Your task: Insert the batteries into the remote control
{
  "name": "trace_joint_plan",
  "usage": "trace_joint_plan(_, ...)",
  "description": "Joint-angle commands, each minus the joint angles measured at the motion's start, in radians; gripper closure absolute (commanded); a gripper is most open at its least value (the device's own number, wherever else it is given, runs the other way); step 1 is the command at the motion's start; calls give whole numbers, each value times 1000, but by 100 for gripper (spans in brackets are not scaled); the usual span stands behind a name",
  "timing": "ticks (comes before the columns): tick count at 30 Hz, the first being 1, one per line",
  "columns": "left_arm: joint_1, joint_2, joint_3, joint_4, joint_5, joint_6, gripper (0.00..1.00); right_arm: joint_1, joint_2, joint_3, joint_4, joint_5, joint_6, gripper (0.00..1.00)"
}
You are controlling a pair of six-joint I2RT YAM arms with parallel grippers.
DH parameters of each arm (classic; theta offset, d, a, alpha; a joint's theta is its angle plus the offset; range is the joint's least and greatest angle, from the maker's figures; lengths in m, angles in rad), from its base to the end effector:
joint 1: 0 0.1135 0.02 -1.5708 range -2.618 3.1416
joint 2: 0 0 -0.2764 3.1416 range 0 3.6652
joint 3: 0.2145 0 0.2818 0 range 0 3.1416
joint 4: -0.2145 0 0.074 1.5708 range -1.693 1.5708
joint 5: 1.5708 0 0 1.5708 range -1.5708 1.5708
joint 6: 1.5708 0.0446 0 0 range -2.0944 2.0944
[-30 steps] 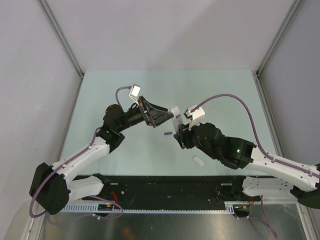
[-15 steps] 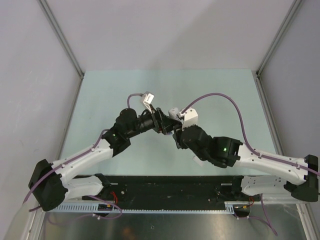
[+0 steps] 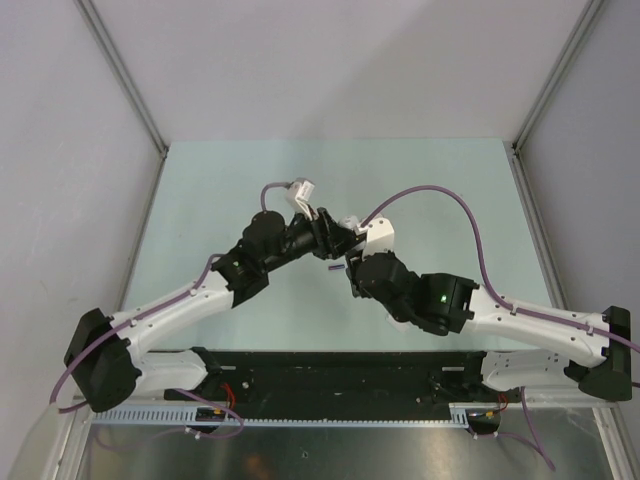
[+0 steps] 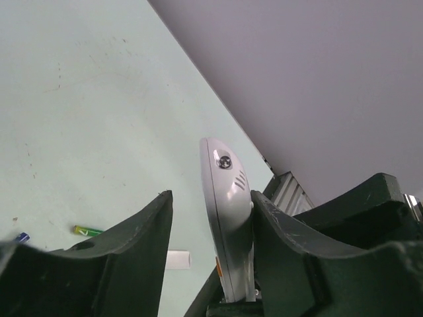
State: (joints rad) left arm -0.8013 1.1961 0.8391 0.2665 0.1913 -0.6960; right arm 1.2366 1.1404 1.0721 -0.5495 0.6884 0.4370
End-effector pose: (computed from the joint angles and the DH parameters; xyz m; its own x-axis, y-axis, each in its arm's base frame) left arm 0.2131 -0.2322 0.3201 -0.5848 -0.3009 -0.7533 0.6019 0.4614 -0.6517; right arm 0.1159 0.2475 0.3429 -0.4090 -0.1815 -0.8943 -0.4267 0.9043 0.0116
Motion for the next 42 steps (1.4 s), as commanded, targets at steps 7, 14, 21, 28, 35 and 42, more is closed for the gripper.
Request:
trace_joint_plan(7, -18, 10, 34, -10, -21, 21, 75, 14, -2, 48, 49, 17, 40, 100)
trace_joint_plan(14, -18, -18, 15, -10, -78, 41, 100, 14, -11, 49, 48, -32, 23, 56)
trace_joint_plan(21, 62, -35, 26, -69, -75, 50, 100, 8, -86, 68, -81, -79, 42, 18)
trace_joint_plan(28, 188, -65, -26, -81, 6, 35, 100, -37, -154, 69, -282, -38, 81, 13)
trace_joint_plan(35, 218, -167, -118, -90, 215, 12, 100, -207, -122, -79, -351, -196, 140, 24)
trace_joint_plan(42, 218, -320, -262, -95, 297, -29, 100, -246, -68, -228, -267, -303, 227, 32)
